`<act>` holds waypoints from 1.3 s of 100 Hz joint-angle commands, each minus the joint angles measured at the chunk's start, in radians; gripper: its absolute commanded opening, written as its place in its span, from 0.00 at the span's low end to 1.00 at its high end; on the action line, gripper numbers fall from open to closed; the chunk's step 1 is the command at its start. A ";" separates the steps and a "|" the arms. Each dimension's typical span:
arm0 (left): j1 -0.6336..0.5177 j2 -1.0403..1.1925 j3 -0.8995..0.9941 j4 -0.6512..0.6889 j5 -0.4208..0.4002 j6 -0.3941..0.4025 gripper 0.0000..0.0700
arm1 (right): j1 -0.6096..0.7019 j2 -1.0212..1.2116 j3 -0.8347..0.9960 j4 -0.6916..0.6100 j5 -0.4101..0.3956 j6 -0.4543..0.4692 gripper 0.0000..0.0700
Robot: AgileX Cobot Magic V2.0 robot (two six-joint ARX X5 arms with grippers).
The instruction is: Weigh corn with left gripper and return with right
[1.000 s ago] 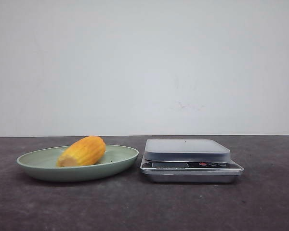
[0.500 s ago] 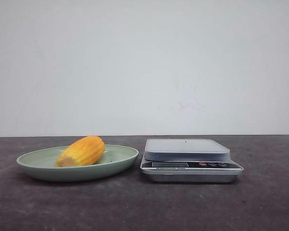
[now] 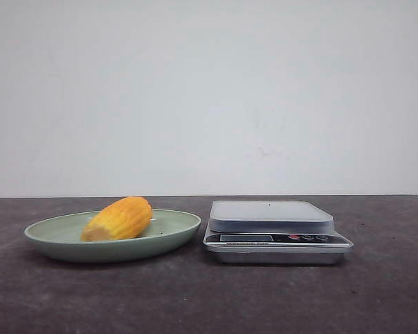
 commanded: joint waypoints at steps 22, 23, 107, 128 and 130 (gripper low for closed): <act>-0.005 0.000 0.010 0.004 0.000 0.010 0.01 | 0.005 0.000 0.008 0.010 0.001 0.013 0.02; -0.005 0.000 0.009 0.004 0.000 0.010 0.01 | 0.005 0.000 0.008 0.010 0.001 0.013 0.02; 0.578 -0.151 -0.433 0.420 0.417 0.221 0.01 | 0.005 -0.001 0.008 0.010 0.001 0.013 0.02; 0.674 -0.196 -0.658 0.579 0.430 0.211 0.01 | 0.005 -0.001 0.008 0.010 0.001 0.013 0.02; 0.678 -0.196 -0.672 0.591 0.430 0.211 0.01 | 0.005 -0.001 0.008 0.010 0.001 0.013 0.02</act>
